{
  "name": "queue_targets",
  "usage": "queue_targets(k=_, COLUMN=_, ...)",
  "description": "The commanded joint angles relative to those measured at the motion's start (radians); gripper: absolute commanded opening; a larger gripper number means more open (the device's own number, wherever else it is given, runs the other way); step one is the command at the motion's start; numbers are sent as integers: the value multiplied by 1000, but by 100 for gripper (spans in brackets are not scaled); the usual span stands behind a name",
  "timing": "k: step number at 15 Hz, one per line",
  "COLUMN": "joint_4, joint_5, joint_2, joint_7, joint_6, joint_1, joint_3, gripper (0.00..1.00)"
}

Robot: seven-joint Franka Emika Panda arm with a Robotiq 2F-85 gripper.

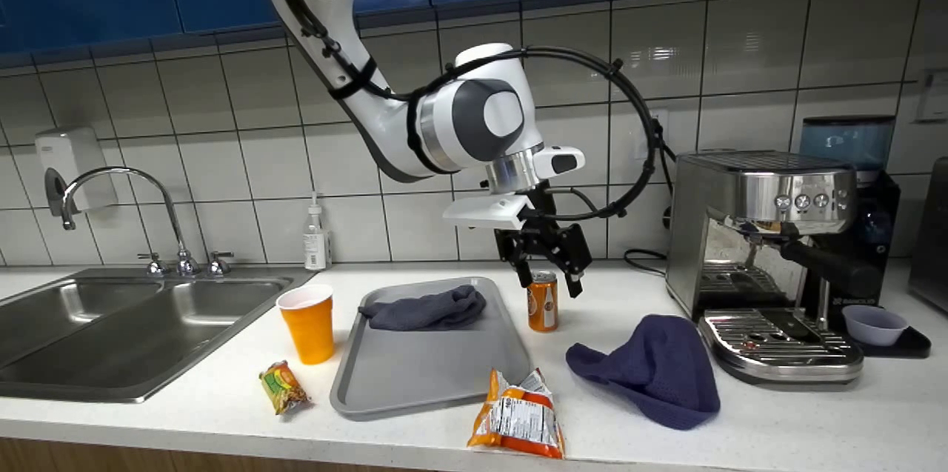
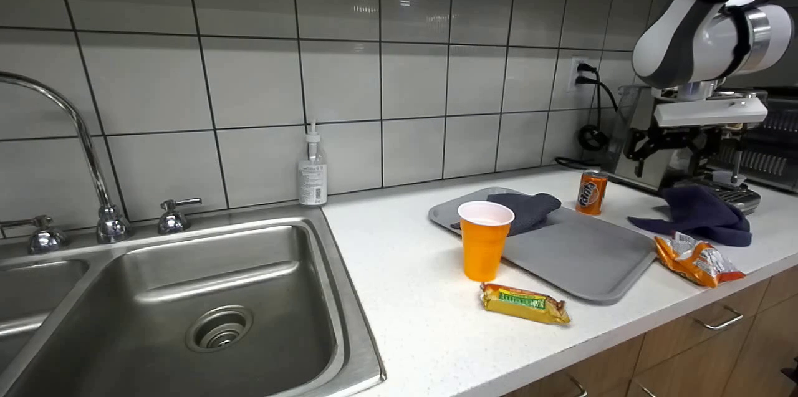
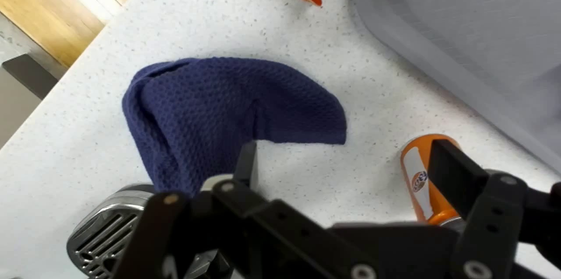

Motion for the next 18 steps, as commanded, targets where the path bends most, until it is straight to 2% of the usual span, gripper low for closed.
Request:
queue_targets(k=1, joint_4=-77, joint_5=-28, joint_2=-73, joint_7=49, joint_6=7, joint_1=21, joint_3=24, gripper=100)
queue_targets(k=7, joint_4=-109, joint_5=-6, joint_2=-86, joint_7=77, joint_6=13, joint_1=52, joint_3=83, gripper=100)
queue_targets(k=18, joint_4=-63, joint_5=73, joint_2=-30, joint_7=77, joint_6=18, joint_1=70, joint_3=199, gripper=100)
